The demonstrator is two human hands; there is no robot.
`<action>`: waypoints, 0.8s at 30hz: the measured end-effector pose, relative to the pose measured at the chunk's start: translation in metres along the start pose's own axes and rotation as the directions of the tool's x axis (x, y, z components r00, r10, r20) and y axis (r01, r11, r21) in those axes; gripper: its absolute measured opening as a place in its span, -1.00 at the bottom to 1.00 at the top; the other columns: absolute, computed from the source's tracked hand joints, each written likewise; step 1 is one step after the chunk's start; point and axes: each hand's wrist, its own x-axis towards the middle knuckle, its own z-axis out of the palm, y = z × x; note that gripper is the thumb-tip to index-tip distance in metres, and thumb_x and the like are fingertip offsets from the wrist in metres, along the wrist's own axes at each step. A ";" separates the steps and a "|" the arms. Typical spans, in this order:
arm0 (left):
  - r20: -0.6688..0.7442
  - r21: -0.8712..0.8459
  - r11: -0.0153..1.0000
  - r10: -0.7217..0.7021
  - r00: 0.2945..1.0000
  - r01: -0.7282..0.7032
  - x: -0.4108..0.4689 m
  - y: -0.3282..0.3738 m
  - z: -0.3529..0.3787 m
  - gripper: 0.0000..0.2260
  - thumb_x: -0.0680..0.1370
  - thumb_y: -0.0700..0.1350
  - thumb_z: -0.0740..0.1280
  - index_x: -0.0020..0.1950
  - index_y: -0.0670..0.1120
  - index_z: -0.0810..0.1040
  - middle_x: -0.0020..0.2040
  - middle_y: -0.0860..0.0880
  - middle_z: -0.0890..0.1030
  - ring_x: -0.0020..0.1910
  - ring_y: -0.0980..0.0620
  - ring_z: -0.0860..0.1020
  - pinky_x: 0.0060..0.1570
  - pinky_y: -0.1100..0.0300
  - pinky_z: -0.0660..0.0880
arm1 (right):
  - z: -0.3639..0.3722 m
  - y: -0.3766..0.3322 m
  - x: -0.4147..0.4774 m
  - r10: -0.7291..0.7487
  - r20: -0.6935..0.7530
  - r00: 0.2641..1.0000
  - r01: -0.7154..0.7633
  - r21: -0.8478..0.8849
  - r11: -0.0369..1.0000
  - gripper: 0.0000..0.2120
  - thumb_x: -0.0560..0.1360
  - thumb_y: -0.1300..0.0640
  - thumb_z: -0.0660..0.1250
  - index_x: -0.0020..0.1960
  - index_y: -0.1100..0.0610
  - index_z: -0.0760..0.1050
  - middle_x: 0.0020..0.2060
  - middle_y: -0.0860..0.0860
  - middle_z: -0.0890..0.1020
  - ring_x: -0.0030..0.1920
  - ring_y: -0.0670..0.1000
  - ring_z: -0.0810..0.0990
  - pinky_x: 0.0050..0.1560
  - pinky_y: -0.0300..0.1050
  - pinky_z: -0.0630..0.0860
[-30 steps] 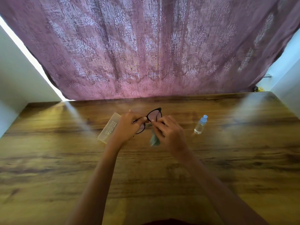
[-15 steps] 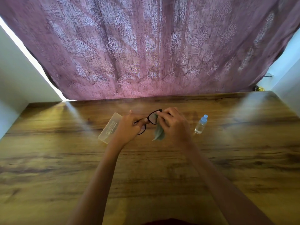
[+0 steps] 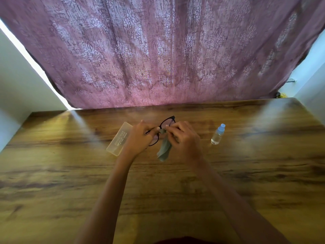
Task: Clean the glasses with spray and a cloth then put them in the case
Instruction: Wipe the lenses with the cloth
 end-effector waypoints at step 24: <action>-0.063 -0.106 0.992 -0.082 0.995 0.075 0.001 -0.006 0.006 -0.82 0.57 -0.18 0.31 -0.12 -0.20 0.69 -0.21 -0.15 0.69 -0.19 0.06 0.55 -0.16 0.42 0.31 | -0.012 0.031 0.003 0.226 -0.115 0.967 -0.217 0.085 0.972 -0.84 0.46 0.27 0.40 0.04 0.27 0.62 -0.19 0.06 0.60 -0.19 -0.04 0.53 -0.17 -0.26 0.50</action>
